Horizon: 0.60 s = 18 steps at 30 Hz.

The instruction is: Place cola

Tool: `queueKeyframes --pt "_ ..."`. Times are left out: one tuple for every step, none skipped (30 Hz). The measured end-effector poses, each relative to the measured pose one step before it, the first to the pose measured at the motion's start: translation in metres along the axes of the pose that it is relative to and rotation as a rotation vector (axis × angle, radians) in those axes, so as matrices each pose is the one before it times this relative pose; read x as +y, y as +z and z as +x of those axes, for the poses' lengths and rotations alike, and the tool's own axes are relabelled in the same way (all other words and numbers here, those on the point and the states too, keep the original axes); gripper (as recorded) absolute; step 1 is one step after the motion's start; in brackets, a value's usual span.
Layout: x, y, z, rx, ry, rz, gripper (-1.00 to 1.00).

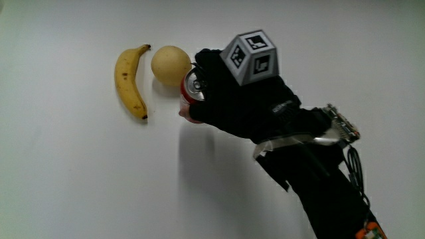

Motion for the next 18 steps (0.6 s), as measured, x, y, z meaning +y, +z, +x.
queueKeyframes --pt "-0.00158 0.00399 -0.00792 -0.02964 -0.02890 0.04832 0.00" --pt "0.00444 -0.00380 -0.00211 -0.01911 0.00367 -0.01087 0.00" --pt "0.00269 -0.00172 -0.00244 -0.00800 -0.00730 -0.00346 0.00" --pt "0.00297 -0.00233 -0.00144 -0.00467 -0.00543 0.00506 0.00" --pt "0.00485 -0.00459 0.00006 -0.00514 -0.00361 -0.02751 0.00" --pt "0.00222 -0.00162 -0.00195 0.01645 0.01456 -0.00676 0.00" --pt "0.00400 -0.00389 -0.00071 -0.02162 -0.01591 -0.00299 0.00" --pt "0.00431 -0.00369 -0.00089 -0.01201 -0.00967 -0.00917 0.00" --pt "0.00168 -0.00011 -0.00269 -0.00412 -0.00601 0.00332 0.00" --pt "0.00217 -0.00123 -0.00206 0.00849 0.01152 -0.01174 0.00" --pt "0.00321 -0.00272 -0.00120 -0.00118 0.00874 -0.01320 0.00" --pt "0.00097 -0.00010 -0.00183 -0.03359 -0.03135 0.02165 0.00" --pt "0.00044 -0.00019 -0.00196 0.00655 0.02046 -0.01089 0.00" --pt "0.00347 -0.00332 0.00123 -0.00154 -0.01025 -0.01275 0.00" --pt "0.00125 -0.00107 0.00035 -0.00552 -0.00752 0.00070 0.00" --pt "0.00061 -0.00079 -0.00006 -0.00104 0.00458 -0.00172 0.00" --pt "0.00101 -0.00115 0.00039 -0.00298 -0.00760 -0.00521 0.00" --pt "0.00287 -0.00269 0.00105 -0.00199 -0.01111 -0.01300 0.00"
